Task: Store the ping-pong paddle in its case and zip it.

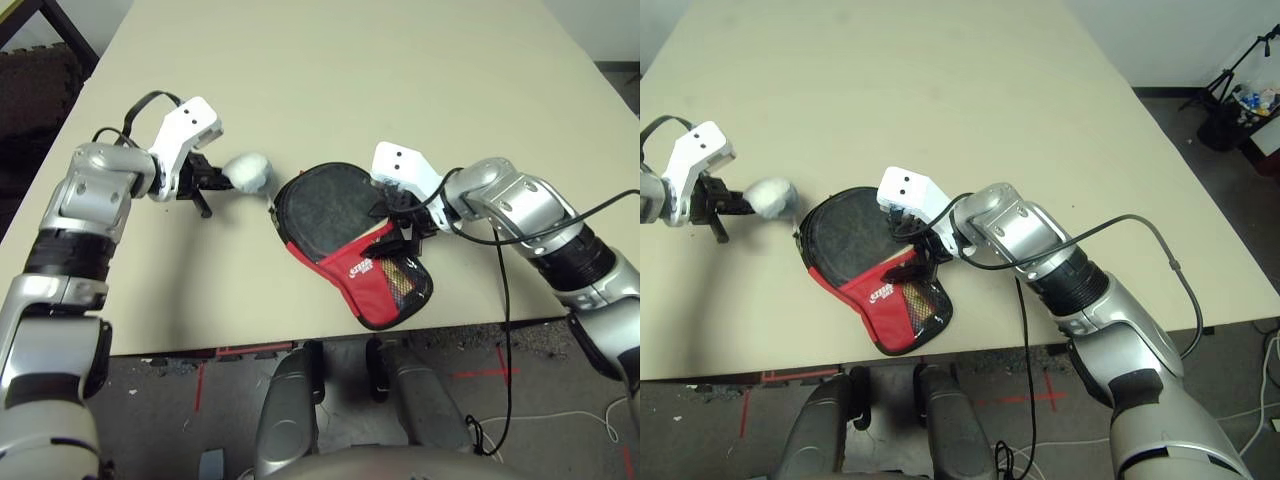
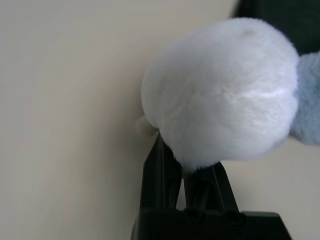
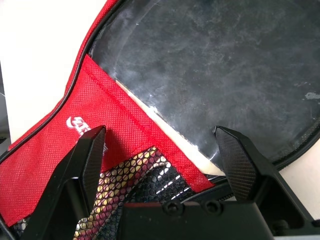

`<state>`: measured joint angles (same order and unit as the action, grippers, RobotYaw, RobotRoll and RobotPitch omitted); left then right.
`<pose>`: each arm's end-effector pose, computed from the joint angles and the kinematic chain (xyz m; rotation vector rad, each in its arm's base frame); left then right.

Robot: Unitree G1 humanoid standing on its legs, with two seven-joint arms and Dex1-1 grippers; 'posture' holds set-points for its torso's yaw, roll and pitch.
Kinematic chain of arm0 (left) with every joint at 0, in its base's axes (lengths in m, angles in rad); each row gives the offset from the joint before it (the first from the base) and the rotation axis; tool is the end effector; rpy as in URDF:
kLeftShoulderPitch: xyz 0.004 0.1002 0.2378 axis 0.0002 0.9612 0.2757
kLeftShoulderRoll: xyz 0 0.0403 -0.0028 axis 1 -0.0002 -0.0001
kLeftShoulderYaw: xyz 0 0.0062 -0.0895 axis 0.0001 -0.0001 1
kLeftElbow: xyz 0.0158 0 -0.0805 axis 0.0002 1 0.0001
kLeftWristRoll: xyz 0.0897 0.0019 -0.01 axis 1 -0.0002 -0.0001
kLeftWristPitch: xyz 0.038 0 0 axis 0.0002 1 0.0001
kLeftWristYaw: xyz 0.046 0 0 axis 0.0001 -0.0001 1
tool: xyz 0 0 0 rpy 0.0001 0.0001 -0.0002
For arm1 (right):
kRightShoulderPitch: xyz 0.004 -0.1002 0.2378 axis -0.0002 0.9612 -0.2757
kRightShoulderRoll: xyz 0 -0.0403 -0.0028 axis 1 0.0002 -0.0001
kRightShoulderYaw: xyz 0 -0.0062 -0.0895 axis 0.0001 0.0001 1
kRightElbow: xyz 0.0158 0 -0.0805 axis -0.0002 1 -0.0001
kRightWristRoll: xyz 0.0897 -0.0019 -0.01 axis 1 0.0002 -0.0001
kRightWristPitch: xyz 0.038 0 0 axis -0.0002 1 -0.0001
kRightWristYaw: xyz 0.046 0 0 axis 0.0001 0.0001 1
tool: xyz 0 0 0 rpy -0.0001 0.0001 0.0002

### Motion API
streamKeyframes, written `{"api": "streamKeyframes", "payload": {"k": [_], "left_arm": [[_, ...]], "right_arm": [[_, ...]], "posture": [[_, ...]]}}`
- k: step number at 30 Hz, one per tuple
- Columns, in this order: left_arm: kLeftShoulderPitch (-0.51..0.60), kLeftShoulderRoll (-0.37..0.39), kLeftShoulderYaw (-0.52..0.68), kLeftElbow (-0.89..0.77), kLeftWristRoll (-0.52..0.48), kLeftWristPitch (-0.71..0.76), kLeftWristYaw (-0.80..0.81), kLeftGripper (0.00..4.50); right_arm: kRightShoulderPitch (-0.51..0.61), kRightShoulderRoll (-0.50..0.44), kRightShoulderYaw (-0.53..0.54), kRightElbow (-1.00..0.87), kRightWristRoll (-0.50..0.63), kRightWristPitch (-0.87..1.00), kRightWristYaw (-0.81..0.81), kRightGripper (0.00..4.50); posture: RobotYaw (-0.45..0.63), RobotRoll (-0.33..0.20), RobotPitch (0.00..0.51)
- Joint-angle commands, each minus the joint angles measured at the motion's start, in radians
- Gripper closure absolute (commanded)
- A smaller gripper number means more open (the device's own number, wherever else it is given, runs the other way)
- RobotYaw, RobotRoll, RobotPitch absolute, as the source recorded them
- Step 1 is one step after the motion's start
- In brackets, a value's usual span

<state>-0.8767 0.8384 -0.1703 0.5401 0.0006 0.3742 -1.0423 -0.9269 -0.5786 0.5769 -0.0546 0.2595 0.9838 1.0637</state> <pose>0.2981 0.2808 0.2332 0.6448 0.4143 -0.6469 0.2802 -0.1187 0.2086 -0.5857 0.6039 1.2933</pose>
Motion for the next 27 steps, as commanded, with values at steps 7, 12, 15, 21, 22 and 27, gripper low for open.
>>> {"api": "streamKeyframes", "payload": {"k": [7,12,15,21,22,27], "left_arm": [[-0.153,-0.131,-0.028,0.246,0.14,-0.144,0.21,4.49],[-0.234,-0.23,-0.04,0.414,0.203,-0.311,0.367,4.49],[-0.269,-0.288,-0.048,0.526,0.242,-0.431,0.497,4.49],[-0.315,-0.388,-0.07,0.684,0.317,-0.557,0.726,4.49],[-0.321,-0.402,-0.075,0.696,0.327,-0.571,0.75,4.49],[-0.36,-0.481,-0.092,0.739,0.374,-0.631,0.898,4.49]], "right_arm": [[0.038,0.037,0.05,0.022,-0.039,-0.001,0.014,0.0],[0.043,0.053,0.048,0.025,-0.05,-0.002,0.01,0.0],[0.044,0.061,0.045,0.03,-0.055,-0.001,0.008,0.0],[0.051,0.075,0.037,0.04,-0.067,-0.005,0.006,0.0],[0.052,0.077,0.036,0.042,-0.068,-0.007,0.006,0.0],[0.055,0.088,0.033,0.051,-0.075,-0.016,0.006,0.0]], "posture": [[-0.02,0.0,0.255],[-0.03,0.0,0.256],[-0.03,0.0,0.256],[-0.04,0.0,0.254],[-0.04,0.0,0.254],[-0.05,0.0,0.255]]}}
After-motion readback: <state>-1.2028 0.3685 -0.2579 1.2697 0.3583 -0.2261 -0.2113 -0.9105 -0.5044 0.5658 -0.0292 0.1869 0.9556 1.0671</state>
